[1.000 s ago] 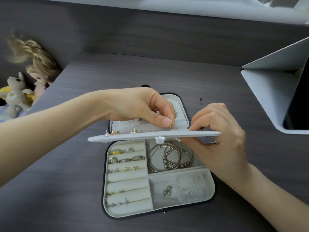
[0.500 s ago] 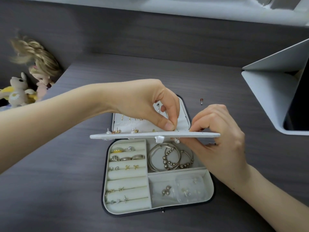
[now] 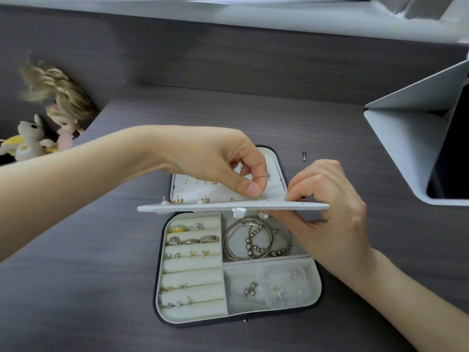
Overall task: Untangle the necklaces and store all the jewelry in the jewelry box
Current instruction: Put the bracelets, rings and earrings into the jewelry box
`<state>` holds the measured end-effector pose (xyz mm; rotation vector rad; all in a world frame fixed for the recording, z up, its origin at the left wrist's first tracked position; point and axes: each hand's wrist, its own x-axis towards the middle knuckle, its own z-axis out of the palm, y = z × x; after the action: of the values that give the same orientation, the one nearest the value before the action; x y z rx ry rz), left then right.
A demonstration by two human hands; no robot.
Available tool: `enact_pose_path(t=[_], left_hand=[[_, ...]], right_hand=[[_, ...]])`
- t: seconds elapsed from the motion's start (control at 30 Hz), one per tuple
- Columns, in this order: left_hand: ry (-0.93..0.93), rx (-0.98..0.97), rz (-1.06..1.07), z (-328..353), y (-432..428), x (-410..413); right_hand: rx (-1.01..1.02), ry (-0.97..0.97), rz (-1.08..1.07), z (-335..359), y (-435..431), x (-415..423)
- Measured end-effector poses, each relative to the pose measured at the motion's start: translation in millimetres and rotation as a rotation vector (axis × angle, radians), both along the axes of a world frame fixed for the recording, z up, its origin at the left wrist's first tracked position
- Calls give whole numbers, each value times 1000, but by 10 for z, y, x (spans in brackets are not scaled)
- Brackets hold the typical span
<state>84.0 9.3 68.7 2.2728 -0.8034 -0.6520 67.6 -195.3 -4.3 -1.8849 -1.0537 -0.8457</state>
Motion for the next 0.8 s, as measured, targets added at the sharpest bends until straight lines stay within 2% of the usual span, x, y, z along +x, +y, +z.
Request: enact_pose_path(t=[0.2, 0.33, 0.4, 0.5, 0.6, 0.67, 0.73, 0.8], left_hand=[[-21, 29, -3, -6, -31, -11], [30, 12, 136, 135, 143, -51], [-44, -102, 305, 199, 317, -140], [-38, -406, 557, 191, 577, -407], [-7, -505, 754, 14, 623, -685], [-60, -543, 859, -114, 534, -805], [-116, -576, 909, -195, 424, -875], [-132, -650, 976, -234, 334, -897]], right_hand=[[-14, -4, 12, 13, 3, 0], [-11, 28, 10, 60, 18, -8], [-40, 90, -15, 95, 33, -13], [-80, 272, -102, 197, 65, -35], [-153, 529, -147, 309, 78, -31], [-149, 695, -100, 406, 46, -30], [-75, 755, -92, 513, -74, -25], [-52, 690, -183, 602, -257, -28]])
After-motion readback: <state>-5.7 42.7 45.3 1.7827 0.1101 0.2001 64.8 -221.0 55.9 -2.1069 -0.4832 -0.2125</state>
